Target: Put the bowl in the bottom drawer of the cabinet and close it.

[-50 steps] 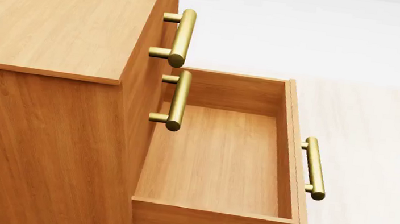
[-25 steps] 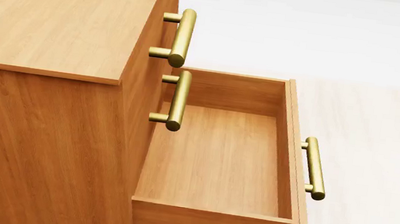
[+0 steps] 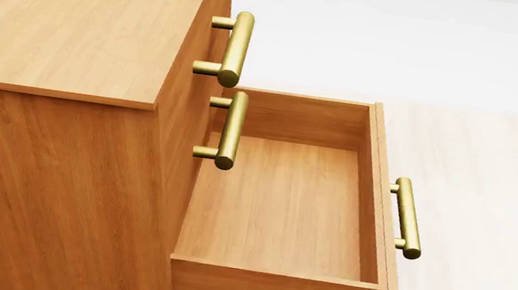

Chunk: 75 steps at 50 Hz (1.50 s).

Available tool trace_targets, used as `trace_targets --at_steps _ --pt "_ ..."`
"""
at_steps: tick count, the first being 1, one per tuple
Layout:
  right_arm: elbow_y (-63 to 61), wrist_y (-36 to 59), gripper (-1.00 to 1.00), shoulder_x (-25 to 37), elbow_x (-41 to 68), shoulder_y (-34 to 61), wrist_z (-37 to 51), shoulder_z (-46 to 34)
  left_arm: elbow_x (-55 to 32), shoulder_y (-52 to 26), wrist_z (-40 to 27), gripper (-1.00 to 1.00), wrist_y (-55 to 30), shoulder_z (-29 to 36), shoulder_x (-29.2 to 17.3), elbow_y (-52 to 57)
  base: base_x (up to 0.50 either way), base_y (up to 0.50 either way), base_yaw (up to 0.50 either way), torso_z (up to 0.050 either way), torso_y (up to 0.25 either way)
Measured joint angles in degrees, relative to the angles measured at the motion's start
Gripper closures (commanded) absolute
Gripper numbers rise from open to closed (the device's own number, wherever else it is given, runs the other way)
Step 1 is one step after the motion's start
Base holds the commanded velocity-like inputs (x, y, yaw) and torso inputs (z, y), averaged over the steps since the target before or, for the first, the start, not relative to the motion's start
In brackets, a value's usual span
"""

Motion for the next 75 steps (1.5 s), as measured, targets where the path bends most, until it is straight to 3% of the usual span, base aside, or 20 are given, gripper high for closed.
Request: trace_targets --at_steps 75 --pt "15.74 3.01 -1.00 -1.98 -0.72 0.94 6.33 9.43 -0.26 -0.35 -1.24 -1.00 0.35 0.93 -0.88 -0.17 0.00 0.00 0.00 0.000 0.000"
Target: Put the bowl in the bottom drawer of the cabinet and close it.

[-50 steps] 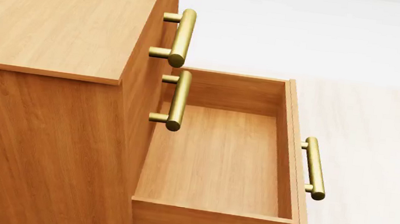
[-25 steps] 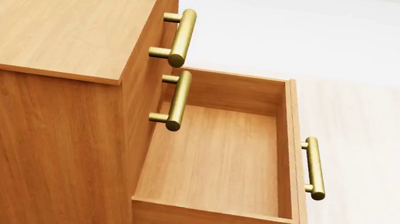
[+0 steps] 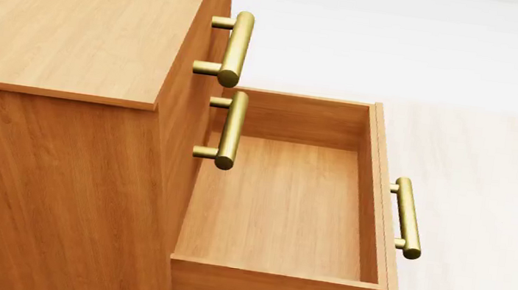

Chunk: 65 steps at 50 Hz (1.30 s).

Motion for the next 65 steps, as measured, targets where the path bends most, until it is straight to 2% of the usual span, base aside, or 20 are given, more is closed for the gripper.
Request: trace_targets --at_steps 65 --pt "21.12 -6.35 -1.00 1.99 -0.75 3.72 -4.41 2.47 -0.42 -0.23 -0.98 -1.00 0.27 0.67 -0.76 -0.07 0.00 0.00 0.00 0.000 0.000"
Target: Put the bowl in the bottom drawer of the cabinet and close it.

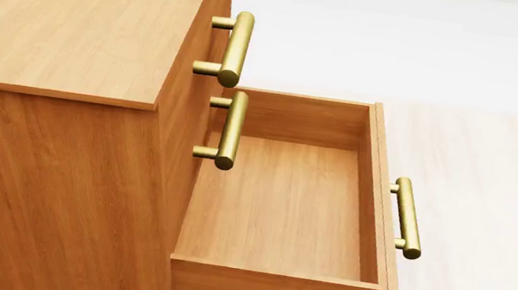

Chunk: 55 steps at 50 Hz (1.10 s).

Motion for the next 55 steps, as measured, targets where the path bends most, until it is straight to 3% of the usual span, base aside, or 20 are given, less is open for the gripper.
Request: trace_targets --at_steps 15,16,37,55 --pt "1.46 -0.04 -1.00 0.47 0.29 0.83 -0.49 0.55 -0.07 -0.09 -0.23 -1.00 0.13 0.14 -0.12 -0.16 0.00 0.00 0.00 -0.002 0.000" --pt "1.44 -0.07 1.00 0.47 0.23 0.78 -0.64 0.52 -0.07 -0.09 -0.25 -1.00 0.14 0.15 -0.13 -0.17 0.00 0.00 0.00 0.000 0.000" --pt "-5.79 -1.61 1.00 0.25 0.79 -1.99 -3.30 -4.60 -0.15 -0.23 -0.55 -1.00 0.18 0.39 -0.32 -0.24 0.00 0.00 0.00 -0.001 0.000" --pt "-22.46 0.51 1.00 1.97 2.76 -1.19 -7.20 -10.18 -0.47 -0.24 -0.72 -1.00 0.25 0.51 -0.61 -0.11 0.00 0.00 0.00 0.000 0.000"
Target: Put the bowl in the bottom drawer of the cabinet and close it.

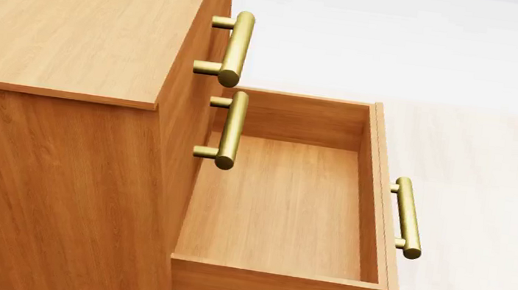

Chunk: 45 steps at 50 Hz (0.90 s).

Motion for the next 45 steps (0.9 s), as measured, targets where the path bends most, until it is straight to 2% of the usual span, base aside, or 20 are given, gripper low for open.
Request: trace_targets --at_steps 19,45 --pt "-5.62 2.36 1.00 4.15 -0.41 11.29 -2.98 -11.19 -0.29 0.06 -0.14 -1.00 0.10 0.18 -0.35 0.26 0.00 0.00 0.00 0.000 0.000" --pt "6.33 -1.17 1.00 3.02 -4.89 29.38 -9.50 -26.97 -0.66 0.14 -0.52 -1.00 -0.43 0.44 -0.94 1.15 0.00 0.00 0.00 0.000 0.000"
